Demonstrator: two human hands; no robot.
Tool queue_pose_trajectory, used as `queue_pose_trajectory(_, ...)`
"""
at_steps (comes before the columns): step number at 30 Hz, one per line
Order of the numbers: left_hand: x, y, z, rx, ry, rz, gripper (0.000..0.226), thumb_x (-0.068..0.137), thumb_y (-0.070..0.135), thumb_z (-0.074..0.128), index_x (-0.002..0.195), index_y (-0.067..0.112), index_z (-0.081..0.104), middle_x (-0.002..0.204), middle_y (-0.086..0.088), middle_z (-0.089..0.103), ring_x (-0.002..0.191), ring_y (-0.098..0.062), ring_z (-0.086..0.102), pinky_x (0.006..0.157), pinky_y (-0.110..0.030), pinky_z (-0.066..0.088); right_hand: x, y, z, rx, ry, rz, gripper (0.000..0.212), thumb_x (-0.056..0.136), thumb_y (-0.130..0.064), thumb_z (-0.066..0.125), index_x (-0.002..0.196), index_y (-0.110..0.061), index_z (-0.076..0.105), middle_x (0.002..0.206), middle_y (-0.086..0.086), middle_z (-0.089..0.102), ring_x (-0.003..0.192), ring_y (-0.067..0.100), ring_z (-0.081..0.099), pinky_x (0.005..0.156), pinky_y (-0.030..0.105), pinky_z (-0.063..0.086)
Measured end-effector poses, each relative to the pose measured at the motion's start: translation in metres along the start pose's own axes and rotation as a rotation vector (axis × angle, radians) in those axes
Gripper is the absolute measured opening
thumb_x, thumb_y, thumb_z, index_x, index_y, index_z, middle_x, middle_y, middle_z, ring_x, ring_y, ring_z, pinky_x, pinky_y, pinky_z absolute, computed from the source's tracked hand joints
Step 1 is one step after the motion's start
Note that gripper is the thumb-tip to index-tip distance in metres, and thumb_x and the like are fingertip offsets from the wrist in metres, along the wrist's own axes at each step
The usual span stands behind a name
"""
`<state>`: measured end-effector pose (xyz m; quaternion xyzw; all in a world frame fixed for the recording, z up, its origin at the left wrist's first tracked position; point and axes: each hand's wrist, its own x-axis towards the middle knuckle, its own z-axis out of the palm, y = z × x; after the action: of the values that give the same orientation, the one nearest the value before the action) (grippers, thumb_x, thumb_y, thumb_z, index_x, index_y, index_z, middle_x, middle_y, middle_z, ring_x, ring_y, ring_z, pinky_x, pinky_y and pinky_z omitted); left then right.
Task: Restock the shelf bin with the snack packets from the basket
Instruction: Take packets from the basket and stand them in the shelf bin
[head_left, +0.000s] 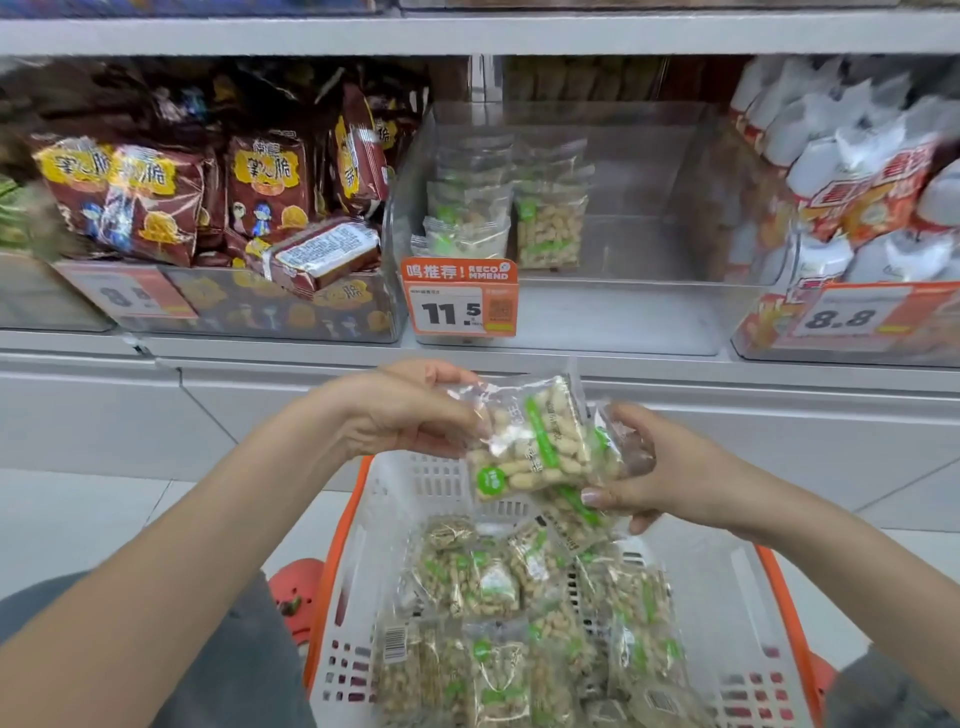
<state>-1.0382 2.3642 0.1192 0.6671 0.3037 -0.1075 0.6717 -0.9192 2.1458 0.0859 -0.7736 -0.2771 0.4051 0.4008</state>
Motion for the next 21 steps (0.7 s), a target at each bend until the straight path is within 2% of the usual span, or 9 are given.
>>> queue_pose_trajectory(3,0.006,0.005,-0.005,-0.026,0.015,0.029,0.026,0.079,-0.008,0.066,0.087,0.015,0.057,0.07,-0.006,0.066,0.056,-0.009,0.063,0.058,-0.02,0.055,0.008,0.005,-0.005,-0.002,0.033,0.052,0.062,0.068,-0.012,0.084,0.114,-0.03,0.047,0.087,0.003,0.052,0.059,0.013,0.064,0.052,0.026,0.054)
queue_pose_trajectory(5,0.01,0.007,-0.006,-0.076,0.073,0.043,0.014,0.081,0.002,0.068,0.079,0.014,0.06,0.067,-0.003,0.064,0.054,-0.009,0.06,0.057,-0.019,0.053,0.01,0.005,-0.007,0.023,0.034,0.063,0.06,0.066,-0.016,0.085,0.113,-0.023,0.049,0.089,0.009,0.059,0.06,0.012,0.065,0.051,0.024,0.052)
queue_pose_trajectory(7,0.012,0.008,-0.007,-0.075,0.115,0.062,0.006,0.081,0.012,0.07,0.08,0.015,0.064,0.069,-0.002,0.062,0.057,-0.009,0.058,0.058,-0.02,0.052,0.01,0.006,-0.008,0.045,0.015,0.047,0.054,0.067,-0.016,0.084,0.11,-0.016,0.051,0.083,0.011,0.068,0.062,0.015,0.065,0.053,0.024,0.053)
queue_pose_trajectory(9,0.013,0.007,-0.007,-0.075,0.139,0.079,0.007,0.08,0.017,0.071,0.081,0.015,0.064,0.071,-0.002,0.061,0.061,-0.011,0.056,0.065,-0.026,0.051,0.006,0.006,-0.007,0.062,-0.01,0.025,0.05,0.069,-0.015,0.083,0.108,-0.012,0.053,0.075,0.008,0.069,0.061,0.015,0.062,0.053,0.024,0.052)
queue_pose_trajectory(12,0.012,0.005,-0.003,-0.084,0.145,0.084,0.007,0.082,0.02,0.069,0.081,0.016,0.064,0.066,0.002,0.058,0.062,-0.012,0.052,0.067,-0.029,0.049,0.0,0.006,-0.007,0.069,-0.014,0.012,0.049,0.067,-0.016,0.084,0.108,-0.011,0.057,0.074,0.006,0.067,0.054,0.01,0.059,0.052,0.023,0.051)
queue_pose_trajectory(16,0.008,0.002,0.001,-0.115,0.14,0.088,0.005,0.086,0.019,0.065,0.084,0.015,0.063,0.07,0.002,0.06,0.057,-0.01,0.058,0.055,-0.025,0.055,-0.005,0.002,-0.008,0.082,0.023,-0.007,0.045,0.07,-0.012,0.082,0.108,-0.009,0.059,0.087,0.004,0.062,0.054,0.003,0.06,0.049,0.021,0.05)
queue_pose_trajectory(19,0.004,0.002,0.005,-0.083,0.116,0.124,0.006,0.089,0.018,0.062,0.087,0.012,0.062,0.059,0.004,0.063,0.043,-0.005,0.058,0.046,-0.019,0.051,-0.01,-0.005,-0.009,0.091,0.025,-0.062,0.033,0.07,-0.006,0.08,0.095,-0.02,0.063,0.079,-0.005,0.062,0.049,0.002,0.057,0.047,0.019,0.049)
queue_pose_trajectory(21,0.004,0.001,0.008,-0.023,0.09,0.13,0.01,0.09,0.019,0.062,0.085,0.01,0.062,0.053,0.005,0.063,0.04,-0.005,0.057,0.043,-0.017,0.047,-0.013,-0.009,-0.01,0.089,-0.001,-0.101,0.038,0.067,-0.007,0.082,0.092,-0.026,0.062,0.072,-0.01,0.064,0.046,0.001,0.055,0.047,0.018,0.047)
